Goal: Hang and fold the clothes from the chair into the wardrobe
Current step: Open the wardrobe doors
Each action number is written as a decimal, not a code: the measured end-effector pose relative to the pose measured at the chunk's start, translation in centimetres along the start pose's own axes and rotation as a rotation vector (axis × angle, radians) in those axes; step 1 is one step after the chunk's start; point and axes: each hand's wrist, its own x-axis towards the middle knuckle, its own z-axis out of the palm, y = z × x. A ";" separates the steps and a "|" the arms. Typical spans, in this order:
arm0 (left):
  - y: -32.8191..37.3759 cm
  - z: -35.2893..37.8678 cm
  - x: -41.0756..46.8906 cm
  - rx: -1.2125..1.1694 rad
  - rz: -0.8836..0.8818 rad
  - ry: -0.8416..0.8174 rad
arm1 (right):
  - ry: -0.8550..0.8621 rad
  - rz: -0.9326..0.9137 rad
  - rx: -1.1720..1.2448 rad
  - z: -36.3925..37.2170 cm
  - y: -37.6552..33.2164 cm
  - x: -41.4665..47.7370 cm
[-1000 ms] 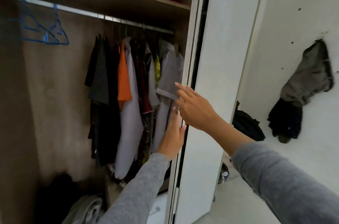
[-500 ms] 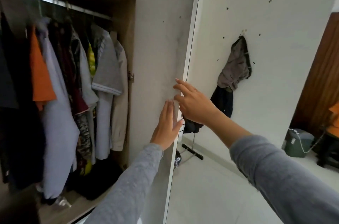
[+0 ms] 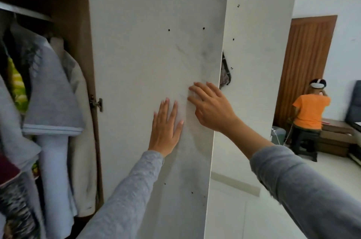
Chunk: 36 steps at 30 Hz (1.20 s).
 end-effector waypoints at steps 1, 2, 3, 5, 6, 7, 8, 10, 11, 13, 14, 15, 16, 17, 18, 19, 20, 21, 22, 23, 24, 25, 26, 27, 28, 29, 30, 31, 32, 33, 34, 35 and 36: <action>-1.0 0.4 1.0 0.000 0.014 0.007 | -0.007 0.030 -0.033 1.0 0.1 0.5; -1.6 0.7 1.6 0.007 0.033 0.023 | -0.017 0.056 -0.052 1.7 0.2 0.7; -2.0 0.8 2.0 0.016 0.051 0.044 | -0.025 0.076 -0.065 2.2 0.2 0.5; -3.3 1.5 2.9 0.026 0.087 0.083 | -0.024 0.107 -0.076 3.7 0.1 0.6; -3.7 1.9 3.0 0.038 0.105 0.107 | -0.008 0.110 -0.080 4.1 0.0 0.5; -3.9 2.1 3.1 0.049 0.117 0.134 | 0.014 0.113 -0.078 4.4 -0.1 0.3; -4.1 2.4 3.1 0.057 0.126 0.160 | 0.046 0.118 -0.070 4.9 -0.4 0.2; -4.1 3.0 2.9 0.064 0.130 0.204 | 0.112 0.134 -0.053 5.4 -0.9 0.2; -4.0 3.1 2.9 0.065 0.126 0.218 | 0.132 0.141 -0.048 5.6 -1.1 0.2; -4.0 3.2 3.0 0.072 0.121 0.212 | 0.135 0.151 -0.044 6.1 -1.3 0.2; -4.1 3.1 3.0 0.076 0.125 0.200 | 0.126 0.157 -0.044 6.3 -1.4 0.2; -4.1 3.0 2.9 0.083 0.131 0.187 | 0.125 0.165 -0.041 6.5 -1.4 0.1; -4.2 2.8 2.9 0.089 0.135 0.175 | 0.124 0.178 -0.032 6.6 -1.6 0.1; -4.3 2.4 2.9 0.093 0.135 0.160 | 0.128 0.196 -0.016 6.6 -1.8 0.1; -4.4 2.0 2.8 0.098 0.132 0.139 | 0.137 0.213 0.001 6.6 -2.1 0.2; -4.3 1.6 2.7 0.101 0.130 0.112 | 0.150 0.231 0.016 6.6 -2.4 0.2; -4.2 1.1 2.5 0.117 0.125 0.083 | 0.161 0.243 0.042 6.6 -2.6 0.1; -4.2 0.4 2.3 0.126 0.118 0.047 | 0.166 0.249 0.071 6.6 -3.0 0.1; -4.2 -0.2 2.3 0.125 0.111 0.005 | 0.150 0.252 0.094 6.7 -3.5 -0.2; -4.3 -0.8 2.2 0.125 0.101 -0.034 | 0.132 0.250 0.117 6.9 -4.2 -0.8; -4.5 -1.6 1.8 0.142 0.078 -0.069 | 0.115 0.246 0.152 7.0 -5.0 -1.3; -4.7 -2.2 1.4 0.161 0.050 -0.095 | 0.090 0.247 0.184 7.0 -5.7 -1.9; -4.9 -2.9 0.7 0.182 0.014 -0.110 | 0.051 0.253 0.210 6.9 -6.5 -2.3; -5.0 -3.6 -0.1 0.188 -0.033 -0.111 | 0.015 0.274 0.241 6.8 -7.1 -2.7; -5.3 -4.3 -0.9 0.178 -0.094 -0.100 | -0.034 0.311 0.285 6.5 -7.7 -2.7; -5.5 -5.3 -1.8 0.169 -0.153 -0.077 | -0.074 0.361 0.338 6.0 -8.3 -2.4; -5.8 -6.6 -3.0 0.175 -0.205 -0.059 | -0.116 0.398 0.410 5.4 -9.3 -1.7; -5.8 -7.7 -3.7 0.176 -0.228 -0.039 | -0.152 0.433 0.462 4.9 -9.8 -1.0; -6.1 -9.3 -4.8 0.193 -0.250 -0.028 | -0.157 0.451 0.525 4.2 -11.0 -0.1; -6.3 -11.2 -6.1 0.217 -0.275 -0.021 | -0.163 0.458 0.603 3.5 -12.5 1.0; -6.8 -13.1 -7.1 0.234 -0.299 -0.019 | -0.202 0.455 0.691 2.8 -14.0 2.2; -7.7 -15.2 -8.1 0.257 -0.321 -0.011 | -0.239 0.446 0.804 2.1 -15.6 3.5; -8.6 -17.6 -9.1 0.285 -0.354 -0.007 | -0.255 0.422 0.900 1.3 -17.4 5.0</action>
